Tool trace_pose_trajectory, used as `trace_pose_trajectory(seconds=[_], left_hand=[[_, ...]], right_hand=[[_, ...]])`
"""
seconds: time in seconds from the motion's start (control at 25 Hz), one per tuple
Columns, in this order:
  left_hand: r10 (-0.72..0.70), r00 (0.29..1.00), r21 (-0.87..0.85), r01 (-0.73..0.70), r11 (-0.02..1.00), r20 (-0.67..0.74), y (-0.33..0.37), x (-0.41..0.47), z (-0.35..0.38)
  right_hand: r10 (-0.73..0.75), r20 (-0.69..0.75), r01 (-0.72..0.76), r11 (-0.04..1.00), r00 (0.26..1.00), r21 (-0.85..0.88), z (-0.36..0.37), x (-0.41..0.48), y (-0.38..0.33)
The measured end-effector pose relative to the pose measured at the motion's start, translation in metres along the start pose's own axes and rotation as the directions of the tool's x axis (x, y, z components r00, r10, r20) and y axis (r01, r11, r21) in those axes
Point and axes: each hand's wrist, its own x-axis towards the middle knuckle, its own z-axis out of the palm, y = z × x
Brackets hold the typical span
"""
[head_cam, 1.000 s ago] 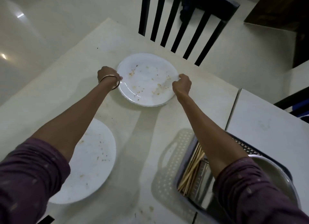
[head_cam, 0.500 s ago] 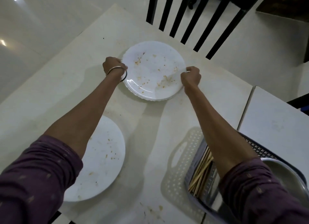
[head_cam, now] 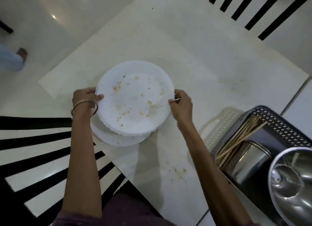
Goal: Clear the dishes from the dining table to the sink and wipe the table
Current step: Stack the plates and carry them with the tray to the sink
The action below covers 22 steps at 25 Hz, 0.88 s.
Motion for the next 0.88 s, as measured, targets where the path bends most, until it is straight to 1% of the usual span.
trace_pose_trajectory(seconds=[0.08, 0.16, 0.28, 0.4, 0.44, 0.52, 0.6, 0.68, 0.8, 0.88], left_hand=[[-0.063, 0.996, 0.026, 0.065, 0.998, -0.063, -0.025, -0.001, -0.015], [-0.070, 0.989, 0.098, 0.083, 0.992, -0.132, -0.039, -0.002, -0.022], [-0.031, 0.978, 0.195, 0.073, 0.978, -0.209, -0.052, -0.009, -0.026], [0.067, 0.962, 0.320, 0.022, 0.947, -0.264, -0.051, -0.015, -0.017], [0.089, 0.963, 0.364, 0.011, 0.931, -0.256, -0.050, -0.015, -0.014], [0.093, 0.965, 0.394, 0.011, 0.919, -0.244, -0.051, -0.013, -0.011], [0.094, 0.968, 0.404, 0.009, 0.915, -0.234, -0.056, -0.011, -0.010], [0.095, 0.967, 0.382, 0.003, 0.924, -0.236, -0.059, -0.011, -0.008], [0.003, 0.963, 0.253, 0.068, 0.965, -0.271, -0.059, -0.011, -0.010], [-0.050, 0.978, 0.165, 0.085, 0.983, -0.204, -0.062, -0.010, -0.014]], right_hand=[[-0.003, 0.062, 0.004, 1.000, 0.998, -0.008, 0.015, -0.017, 0.004], [-0.020, 0.098, 0.024, 0.999, 0.995, -0.043, 0.025, -0.026, 0.005], [-0.049, 0.130, 0.066, 0.990, 0.990, -0.128, 0.032, -0.034, 0.004], [-0.072, 0.176, 0.112, 0.966, 0.982, -0.233, 0.038, -0.035, 0.001], [-0.059, 0.186, 0.105, 0.964, 0.981, -0.246, 0.039, -0.036, 0.000], [-0.012, 0.174, 0.051, 0.975, 0.985, -0.218, 0.041, -0.036, -0.001], [0.011, 0.134, 0.011, 0.987, 0.991, -0.161, 0.039, -0.035, 0.000], [0.027, 0.136, -0.013, 0.995, 0.990, -0.103, 0.038, -0.033, 0.001], [0.042, 0.190, -0.041, 0.999, 0.981, -0.007, 0.036, -0.034, 0.001], [0.039, 0.190, -0.046, 0.999, 0.981, 0.030, 0.034, -0.036, 0.003]])
